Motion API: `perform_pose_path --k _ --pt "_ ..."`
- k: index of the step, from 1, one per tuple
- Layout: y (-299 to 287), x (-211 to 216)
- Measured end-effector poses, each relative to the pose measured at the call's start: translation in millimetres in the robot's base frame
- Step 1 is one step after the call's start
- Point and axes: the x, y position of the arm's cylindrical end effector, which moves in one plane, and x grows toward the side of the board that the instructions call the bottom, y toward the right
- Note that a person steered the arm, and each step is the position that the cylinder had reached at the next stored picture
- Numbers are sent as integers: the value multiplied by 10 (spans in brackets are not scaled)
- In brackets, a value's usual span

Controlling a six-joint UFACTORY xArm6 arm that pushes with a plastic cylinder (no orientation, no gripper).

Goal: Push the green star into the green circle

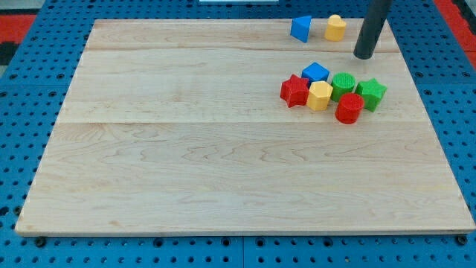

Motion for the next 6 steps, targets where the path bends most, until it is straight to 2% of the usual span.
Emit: perform_pose_path --k 1,2,3,4,5,6 --pt "40 74" --pt "467 799" --pt "799 1093" --pt "675 1285" --pt "27 1224" --pt "-163 1215"
